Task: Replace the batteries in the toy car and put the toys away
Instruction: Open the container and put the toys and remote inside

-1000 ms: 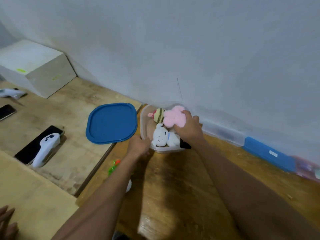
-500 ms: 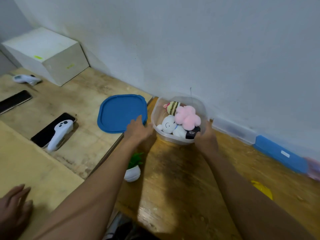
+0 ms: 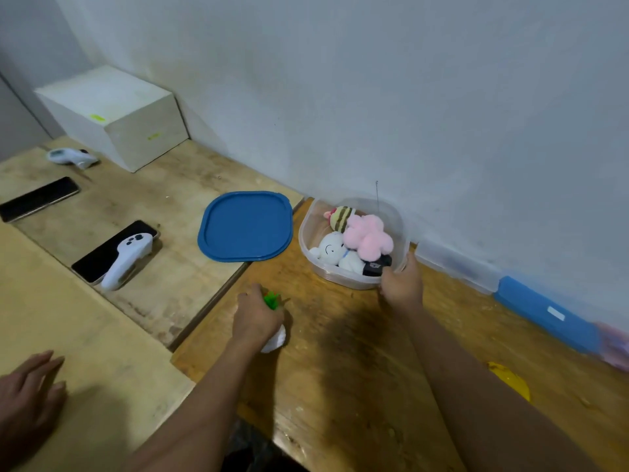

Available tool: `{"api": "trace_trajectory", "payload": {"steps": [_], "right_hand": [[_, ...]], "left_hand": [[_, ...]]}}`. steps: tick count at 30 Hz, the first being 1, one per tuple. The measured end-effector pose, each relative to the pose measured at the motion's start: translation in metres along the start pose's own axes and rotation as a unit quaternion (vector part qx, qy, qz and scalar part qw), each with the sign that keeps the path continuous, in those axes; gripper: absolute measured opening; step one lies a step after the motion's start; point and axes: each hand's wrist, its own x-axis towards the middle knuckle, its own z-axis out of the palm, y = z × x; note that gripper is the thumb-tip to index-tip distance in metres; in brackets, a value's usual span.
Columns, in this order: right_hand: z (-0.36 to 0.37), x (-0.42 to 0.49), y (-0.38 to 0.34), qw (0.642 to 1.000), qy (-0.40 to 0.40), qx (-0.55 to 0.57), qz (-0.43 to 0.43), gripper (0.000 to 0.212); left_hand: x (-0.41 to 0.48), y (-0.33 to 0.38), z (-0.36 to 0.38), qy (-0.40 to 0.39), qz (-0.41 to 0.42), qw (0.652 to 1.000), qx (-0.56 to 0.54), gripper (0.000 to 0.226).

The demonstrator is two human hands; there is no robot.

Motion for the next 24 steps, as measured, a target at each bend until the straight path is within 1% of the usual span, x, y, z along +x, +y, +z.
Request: {"api": "trace_trajectory", "payload": {"steps": [2,4,5,7,9,11,13,14,15,16,17,19,21,22,24], "right_hand": [[-0.004,0.001,0.000,1.000,-0.012,0.015,-0.002,0.052],[-0.009,0.002,0.000,1.000,-0.024,0.019,-0.007,0.053],[-0.010,0.003,0.000,0.999,-0.029,0.017,-0.004,0.054],[-0.011,0.004,0.000,0.999,-0.039,0.014,0.008,0.058],[-0.013,0.005,0.001,0.999,-0.043,0.006,0.012,0.061],[-0.013,0.010,0.004,0.999,-0.048,-0.002,0.002,0.060],[-0.013,0.016,0.008,0.999,-0.054,-0.006,-0.003,0.053],[-0.013,0.021,0.012,0.998,-0.059,-0.017,-0.001,0.047],[-0.013,0.025,0.014,0.998,-0.065,-0.021,-0.002,0.035],[-0.014,0.031,0.016,0.997,-0.073,-0.029,0.001,0.021],[-0.013,0.041,0.025,0.997,-0.075,-0.036,-0.006,0.012],[-0.016,0.052,0.030,0.994,-0.081,-0.069,-0.027,0.021],[-0.018,0.051,0.021,0.990,-0.065,-0.115,-0.054,0.015],[-0.019,0.047,0.015,0.987,-0.051,-0.140,-0.067,0.020],[-0.016,0.043,0.009,0.987,-0.037,-0.144,-0.068,0.045]], "left_hand": [[0.002,0.021,-0.013,0.072,0.030,0.993,-0.092,0.034],[0.005,0.054,-0.031,0.128,0.054,0.974,-0.181,0.027],[0.007,0.072,-0.038,0.149,0.080,0.961,-0.218,0.027],[0.014,0.109,-0.046,0.170,0.143,0.938,-0.267,0.027],[0.027,0.141,-0.041,0.148,0.189,0.932,-0.270,0.031],[0.048,0.162,-0.027,0.102,0.211,0.947,-0.220,0.040],[0.074,0.168,-0.009,0.045,0.210,0.969,-0.121,0.055],[0.086,0.166,-0.001,0.012,0.195,0.979,-0.053,0.065],[0.095,0.163,0.005,-0.011,0.179,0.983,0.022,0.073],[0.102,0.160,0.011,-0.017,0.167,0.982,0.086,0.075],[0.107,0.156,0.015,-0.017,0.162,0.979,0.124,0.073],[0.113,0.151,0.022,-0.032,0.163,0.977,0.134,0.064],[0.118,0.150,0.028,-0.061,0.165,0.975,0.132,0.061],[0.120,0.150,0.030,-0.070,0.166,0.973,0.147,0.061],[0.128,0.151,0.032,-0.089,0.172,0.966,0.170,0.062]]}}
